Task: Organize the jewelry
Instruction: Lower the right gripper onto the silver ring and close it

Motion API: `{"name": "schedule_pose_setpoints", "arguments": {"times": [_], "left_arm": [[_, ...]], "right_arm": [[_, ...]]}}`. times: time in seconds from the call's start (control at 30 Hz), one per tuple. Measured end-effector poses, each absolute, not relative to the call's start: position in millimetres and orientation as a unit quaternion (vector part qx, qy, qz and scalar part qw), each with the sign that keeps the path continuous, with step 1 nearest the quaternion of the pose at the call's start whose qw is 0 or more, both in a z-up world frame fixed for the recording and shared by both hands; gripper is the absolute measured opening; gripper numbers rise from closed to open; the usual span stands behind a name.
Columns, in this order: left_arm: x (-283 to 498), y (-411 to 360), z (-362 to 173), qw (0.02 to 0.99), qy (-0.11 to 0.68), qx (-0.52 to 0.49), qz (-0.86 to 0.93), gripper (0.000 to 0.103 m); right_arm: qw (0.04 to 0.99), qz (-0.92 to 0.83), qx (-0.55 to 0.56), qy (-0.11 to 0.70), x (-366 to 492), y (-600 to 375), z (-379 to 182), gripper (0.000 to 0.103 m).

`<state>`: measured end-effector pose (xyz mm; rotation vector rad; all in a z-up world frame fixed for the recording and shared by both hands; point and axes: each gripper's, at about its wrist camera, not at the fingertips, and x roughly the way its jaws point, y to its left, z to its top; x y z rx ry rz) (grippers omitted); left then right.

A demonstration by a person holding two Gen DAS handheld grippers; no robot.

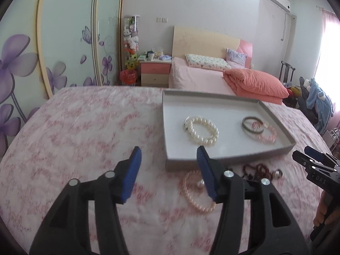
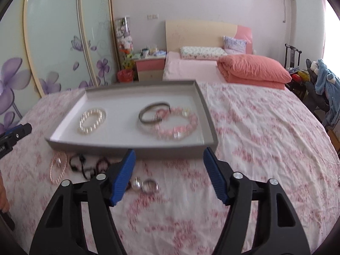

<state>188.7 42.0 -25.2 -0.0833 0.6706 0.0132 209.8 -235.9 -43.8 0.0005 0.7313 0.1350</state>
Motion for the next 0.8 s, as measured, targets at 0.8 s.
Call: {"name": "schedule_pose_setpoints", "arguments": {"times": [0.8], "left_arm": [[172, 27, -58, 0.92, 0.389, -0.028, -0.05, 0.072]], "right_arm": [[0.897, 0.111, -0.043, 0.426, 220, -208, -75, 0.024]]}}
